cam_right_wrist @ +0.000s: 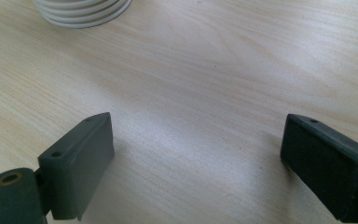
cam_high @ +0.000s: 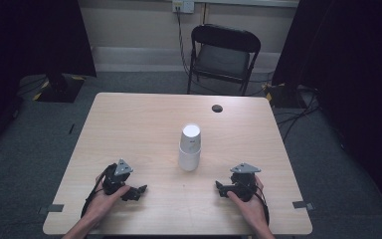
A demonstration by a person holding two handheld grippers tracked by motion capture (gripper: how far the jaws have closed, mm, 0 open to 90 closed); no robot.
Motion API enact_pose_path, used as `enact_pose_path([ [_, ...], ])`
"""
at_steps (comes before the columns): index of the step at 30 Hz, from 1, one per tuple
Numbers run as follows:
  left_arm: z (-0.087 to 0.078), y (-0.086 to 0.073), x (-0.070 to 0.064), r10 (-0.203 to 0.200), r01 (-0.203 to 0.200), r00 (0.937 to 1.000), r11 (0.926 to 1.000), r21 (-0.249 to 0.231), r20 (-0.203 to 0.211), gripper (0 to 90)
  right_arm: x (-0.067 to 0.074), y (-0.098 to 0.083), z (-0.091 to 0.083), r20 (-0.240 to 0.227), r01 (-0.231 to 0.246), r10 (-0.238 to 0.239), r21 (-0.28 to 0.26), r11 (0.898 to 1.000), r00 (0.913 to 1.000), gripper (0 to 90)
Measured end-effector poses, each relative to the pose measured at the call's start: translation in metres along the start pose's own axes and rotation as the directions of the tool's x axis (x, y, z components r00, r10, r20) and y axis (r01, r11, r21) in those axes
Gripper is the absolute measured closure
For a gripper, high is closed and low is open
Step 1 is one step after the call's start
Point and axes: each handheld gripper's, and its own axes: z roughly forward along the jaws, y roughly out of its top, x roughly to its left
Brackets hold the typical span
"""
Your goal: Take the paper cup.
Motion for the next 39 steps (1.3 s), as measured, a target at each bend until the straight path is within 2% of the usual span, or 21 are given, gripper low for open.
enact_pose_path([
  [6, 0.001, 0.004, 0.002, 0.008, -0.008, 1.0, 0.9999, 0.014, 0.004, 0.4, -0.001, 0.0, 0.0, -0.013, 0.013, -0.013, 0.0, 1.0, 0.9998, 9.0],
  [7, -0.002, 0.006, 0.002, 0.018, -0.018, 0.9998, 0.9997, 0.018, -0.009, 3.0, -0.002, -0.001, -0.001, -0.022, 0.02, -0.02, 0.0, 1.0, 0.9996, 9.0],
  [8, -0.004, 0.007, 0.0, 0.012, -0.012, 0.9998, 0.9999, 0.011, -0.017, 13.7, -0.002, -0.001, -0.001, -0.022, 0.02, -0.02, 0.0, 1.0, 0.9996, 9.0],
  [9, -0.005, 0.007, -0.001, 0.013, -0.012, 0.9998, 0.9998, 0.018, -0.017, 20.0, -0.002, -0.001, -0.001, -0.021, 0.018, -0.018, 0.001, 1.0, 0.9996, 9.0],
  [11, -0.008, 0.007, -0.004, 0.031, -0.031, 0.9995, 0.9992, 0.025, -0.005, 15.2, -0.002, -0.001, -0.001, -0.021, 0.021, -0.021, 0.0, 1.0, 0.9996, 9.0],
  [13, -0.012, 0.008, -0.006, 0.044, -0.044, 0.999, 0.9989, 0.017, -0.004, 18.3, -0.002, -0.001, -0.001, -0.018, 0.017, -0.017, 0.001, 1.0, 0.9997, 9.0],
  [15, -0.016, 0.009, -0.006, 0.025, -0.025, 0.9997, 0.9995, -0.019, 0.005, 16.0, -0.001, -0.001, -0.001, -0.017, 0.016, -0.016, 0.001, 1.0, 0.9997, 9.0],
  [17, -0.021, 0.01, -0.005, 0.012, -0.011, 0.9995, 0.9994, -0.034, 0.028, 17.6, 0.0, -0.002, -0.002, -0.011, 0.012, -0.012, -0.001, 1.0, 0.9999, 9.0],
  [21, -0.028, 0.012, -0.005, 0.018, -0.014, 0.9987, 0.9961, -0.087, 0.047, 17.7, 0.001, -0.003, -0.003, -0.009, 0.007, -0.007, 0.001, 1.0, 0.9999, 9.0],
  [23, -0.031, 0.013, -0.004, 0.037, -0.029, 0.9973, 0.9917, -0.125, 0.063, 17.7, 0.001, -0.003, -0.003, -0.012, 0.01, -0.01, 0.002, 1.0, 0.9999, 9.0],
  [25, -0.034, 0.015, -0.006, 0.042, -0.035, 0.9978, 0.9893, -0.142, 0.052, 18.7, 0.0, -0.002, -0.003, -0.014, 0.011, -0.011, 0.003, 1.0, 0.9998, 9.0],
  [26, -0.035, 0.016, -0.006, 0.043, -0.032, 0.9969, 0.9875, -0.154, 0.065, 19.8, 0.0, -0.002, -0.003, -0.013, 0.011, -0.011, 0.006, 1.0, 0.9999, 9.0],
  [27, -0.036, 0.016, -0.007, 0.027, -0.012, 0.9957, 0.9863, -0.164, 0.089, 20.1, 0.0, -0.002, -0.003, -0.013, 0.011, -0.011, 0.01, 1.0, 0.9999, 9.0],
  [29, -0.039, 0.019, -0.009, 0.015, 0.006, 0.9927, 0.9847, -0.174, 0.12, 20.7, 0.0, -0.001, -0.003, -0.012, 0.012, -0.012, 0.014, 1.0, 0.9999, 9.0],
  [33, -0.046, 0.026, -0.015, 0.029, -0.001, 0.9911, 0.9779, -0.209, 0.13, 22.5, 0.001, -0.002, -0.003, -0.009, 0.007, -0.007, 0.007, 1.0, 0.9999, 9.0],
  [34, -0.047, 0.028, -0.017, 0.024, 0.003, 0.9912, 0.9791, -0.203, 0.13, 22.8, 0.001, -0.003, -0.003, -0.009, 0.007, -0.007, 0.003, 1.0, 0.9999, 9.0],
  [36, -0.046, 0.032, -0.023, 0.019, 0.016, 0.9843, 0.9811, -0.193, 0.175, 23.1, 0.001, -0.003, -0.003, -0.009, 0.006, -0.006, 0.001, 1.0, 0.9999, 9.0],
  [39, -0.045, 0.033, -0.027, 0.029, 0.008, 0.9815, 0.9815, -0.191, 0.189, 25.6, 0.002, -0.002, -0.002, -0.009, 0.007, -0.007, 0.002, 1.0, 0.9999, 9.0],
])
